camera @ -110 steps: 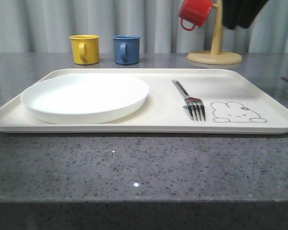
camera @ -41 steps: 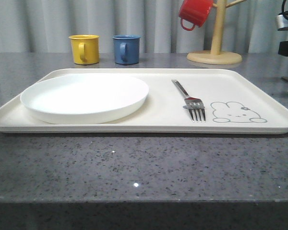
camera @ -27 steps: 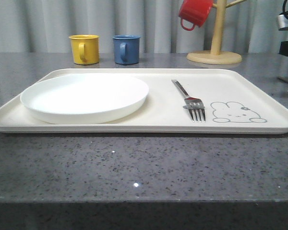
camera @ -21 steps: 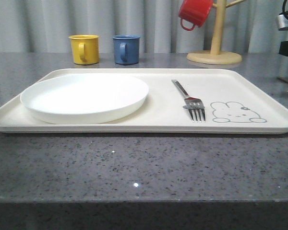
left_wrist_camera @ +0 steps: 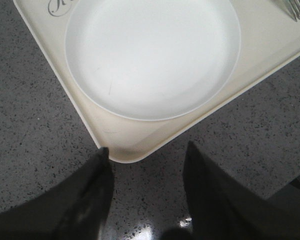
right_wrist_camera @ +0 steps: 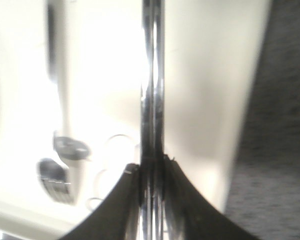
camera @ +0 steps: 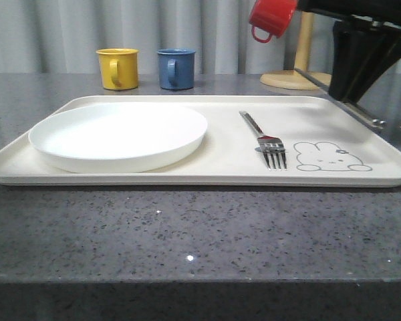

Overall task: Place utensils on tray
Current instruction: 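Lay the chopsticks on the tray next to the fork and release, then grasp the spoon beside the tray with the right gripper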

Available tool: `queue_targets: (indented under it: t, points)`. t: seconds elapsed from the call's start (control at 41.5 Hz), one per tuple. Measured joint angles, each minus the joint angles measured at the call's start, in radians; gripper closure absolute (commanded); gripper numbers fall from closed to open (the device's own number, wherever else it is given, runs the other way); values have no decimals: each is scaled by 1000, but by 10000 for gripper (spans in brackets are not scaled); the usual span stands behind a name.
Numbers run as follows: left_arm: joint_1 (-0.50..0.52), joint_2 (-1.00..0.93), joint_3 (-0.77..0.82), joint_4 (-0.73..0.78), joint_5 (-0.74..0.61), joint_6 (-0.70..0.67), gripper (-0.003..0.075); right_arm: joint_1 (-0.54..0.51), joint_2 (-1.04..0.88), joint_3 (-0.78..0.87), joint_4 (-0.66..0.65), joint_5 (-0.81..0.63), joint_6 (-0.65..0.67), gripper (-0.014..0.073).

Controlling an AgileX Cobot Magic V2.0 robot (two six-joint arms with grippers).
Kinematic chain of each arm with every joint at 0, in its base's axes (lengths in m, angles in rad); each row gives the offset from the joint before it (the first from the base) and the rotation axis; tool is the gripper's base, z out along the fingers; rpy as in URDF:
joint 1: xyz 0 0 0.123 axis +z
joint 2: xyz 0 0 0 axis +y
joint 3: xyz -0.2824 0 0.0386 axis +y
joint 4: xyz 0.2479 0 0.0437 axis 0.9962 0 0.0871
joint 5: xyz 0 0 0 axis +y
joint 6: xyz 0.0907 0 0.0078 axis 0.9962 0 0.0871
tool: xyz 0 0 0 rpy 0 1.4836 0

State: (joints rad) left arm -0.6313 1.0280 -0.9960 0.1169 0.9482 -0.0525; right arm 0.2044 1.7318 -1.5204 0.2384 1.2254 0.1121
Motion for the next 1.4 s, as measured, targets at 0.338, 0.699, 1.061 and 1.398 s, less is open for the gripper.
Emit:
queue_targets:
  t: [0.338,0.699,1.061,1.398]
  points:
    - [0,0,0,0,0,0,406,63,84,0,48,0,107,524]
    - [0,0,0,0,-2,0,406,63,113,0,48,-13,116,357]
    - [0,0,0,0,-2,0,406,63,-83,0,-186,-1,16,357]
    - [0,0,0,0,-2,0,406,-140,-155,0,-315,14,-58,357]
